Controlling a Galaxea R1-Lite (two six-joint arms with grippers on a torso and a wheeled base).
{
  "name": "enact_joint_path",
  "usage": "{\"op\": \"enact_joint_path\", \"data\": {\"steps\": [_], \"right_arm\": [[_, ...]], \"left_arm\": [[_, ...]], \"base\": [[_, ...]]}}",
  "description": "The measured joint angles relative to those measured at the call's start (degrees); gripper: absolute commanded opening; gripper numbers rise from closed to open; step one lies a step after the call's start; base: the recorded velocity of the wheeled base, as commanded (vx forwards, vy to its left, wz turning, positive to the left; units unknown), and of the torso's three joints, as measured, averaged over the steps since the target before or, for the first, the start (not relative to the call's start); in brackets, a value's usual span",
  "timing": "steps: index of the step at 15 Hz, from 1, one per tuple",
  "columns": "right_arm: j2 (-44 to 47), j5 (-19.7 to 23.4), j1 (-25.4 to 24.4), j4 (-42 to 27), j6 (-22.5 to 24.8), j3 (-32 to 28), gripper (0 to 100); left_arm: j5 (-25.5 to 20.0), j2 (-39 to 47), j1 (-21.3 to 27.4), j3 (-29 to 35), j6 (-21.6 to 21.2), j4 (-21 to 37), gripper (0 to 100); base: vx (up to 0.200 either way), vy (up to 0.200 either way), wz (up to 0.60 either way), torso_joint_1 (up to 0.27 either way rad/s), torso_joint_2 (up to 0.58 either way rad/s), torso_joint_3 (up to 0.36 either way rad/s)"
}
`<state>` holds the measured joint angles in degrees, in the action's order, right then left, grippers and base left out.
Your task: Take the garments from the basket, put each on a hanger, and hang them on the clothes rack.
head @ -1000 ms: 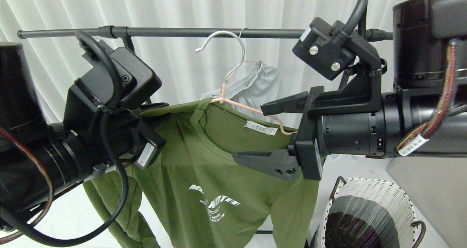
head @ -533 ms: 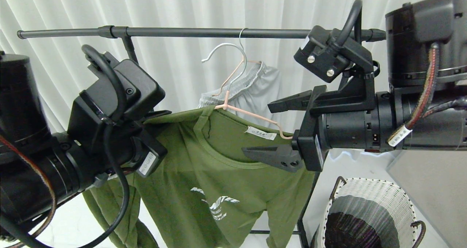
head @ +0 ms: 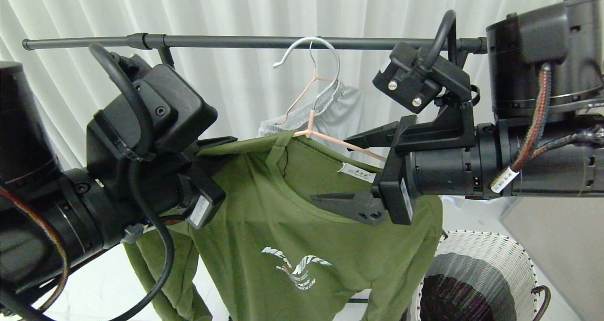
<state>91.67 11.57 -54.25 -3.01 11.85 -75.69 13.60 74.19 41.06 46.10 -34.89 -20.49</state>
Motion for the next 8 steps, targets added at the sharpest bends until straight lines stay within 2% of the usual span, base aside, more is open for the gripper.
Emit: {"op": "enact_joint_path", "data": {"steps": [3, 4, 8], "right_arm": [[0.09, 0.06, -0.05, -1.8, 0.11, -0.18, 100], [0.02, 0.15, -0.05, -2.1, 0.51, -0.18, 0], [-0.05, 0.88, -0.07, -2.34, 1.67, -0.05, 0]], "left_arm": [[-0.09, 0.12, 0.06, -0.07, -0.17, 0.0, 0], [-0.09, 0.17, 0.06, -0.02, -0.61, -0.02, 0], [-0.61, 0.34, 0.32, 0.28, -1.23, -1.34, 0]], "base": [[0.0, 0.0, 0.0, 0.0, 0.0, 0.0], [0.0, 0.0, 0.0, 0.0, 0.0, 0.0], [0.0, 0.0, 0.0, 0.0, 0.0, 0.0]]}}
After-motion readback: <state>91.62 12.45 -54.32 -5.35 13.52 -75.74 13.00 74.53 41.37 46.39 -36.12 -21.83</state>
